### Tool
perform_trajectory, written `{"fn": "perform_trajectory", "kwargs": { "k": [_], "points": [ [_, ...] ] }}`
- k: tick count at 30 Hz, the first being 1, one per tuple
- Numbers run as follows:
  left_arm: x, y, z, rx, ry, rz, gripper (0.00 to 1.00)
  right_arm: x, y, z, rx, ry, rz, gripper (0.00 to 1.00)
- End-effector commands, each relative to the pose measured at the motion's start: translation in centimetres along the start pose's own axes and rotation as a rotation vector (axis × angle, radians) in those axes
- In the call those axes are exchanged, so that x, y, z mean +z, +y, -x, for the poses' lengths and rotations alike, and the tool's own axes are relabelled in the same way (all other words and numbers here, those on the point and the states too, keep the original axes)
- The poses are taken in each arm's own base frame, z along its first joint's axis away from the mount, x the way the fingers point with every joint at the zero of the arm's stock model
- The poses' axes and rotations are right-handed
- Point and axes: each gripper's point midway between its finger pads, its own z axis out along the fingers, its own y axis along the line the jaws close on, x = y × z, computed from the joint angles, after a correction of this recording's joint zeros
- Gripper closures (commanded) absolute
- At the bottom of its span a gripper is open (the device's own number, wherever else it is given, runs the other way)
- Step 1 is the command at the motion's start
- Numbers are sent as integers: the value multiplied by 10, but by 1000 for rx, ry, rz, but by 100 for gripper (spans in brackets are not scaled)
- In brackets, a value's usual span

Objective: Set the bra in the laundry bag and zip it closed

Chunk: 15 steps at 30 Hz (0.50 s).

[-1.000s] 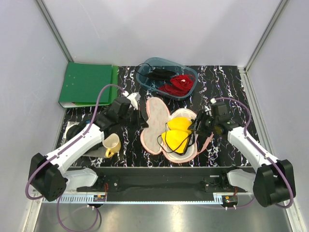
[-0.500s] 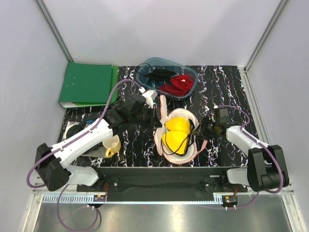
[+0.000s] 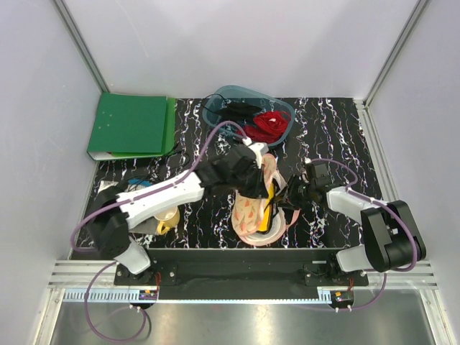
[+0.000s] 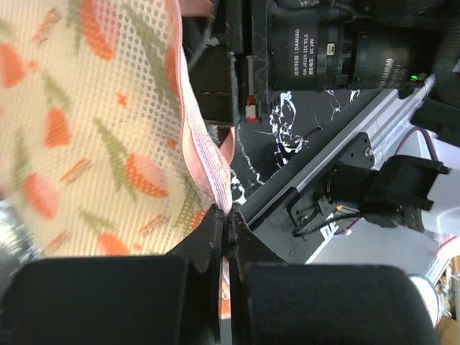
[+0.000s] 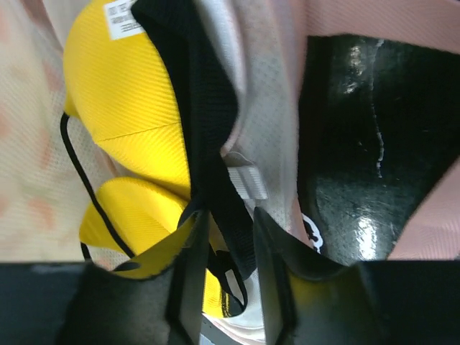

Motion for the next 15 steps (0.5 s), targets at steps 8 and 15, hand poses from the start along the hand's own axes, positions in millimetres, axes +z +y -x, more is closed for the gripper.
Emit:
{"fn": "perform_trajectory", "kwargs": {
  "k": [8,15],
  "points": [
    [84,-14,-6,-101,5,-61,100,-66,-32,25,-26,-196,-277,50],
    [116,-13,0,-149,-12,-69,100,-87,-29,6,-7,-188,-265,48]
  ]
}}
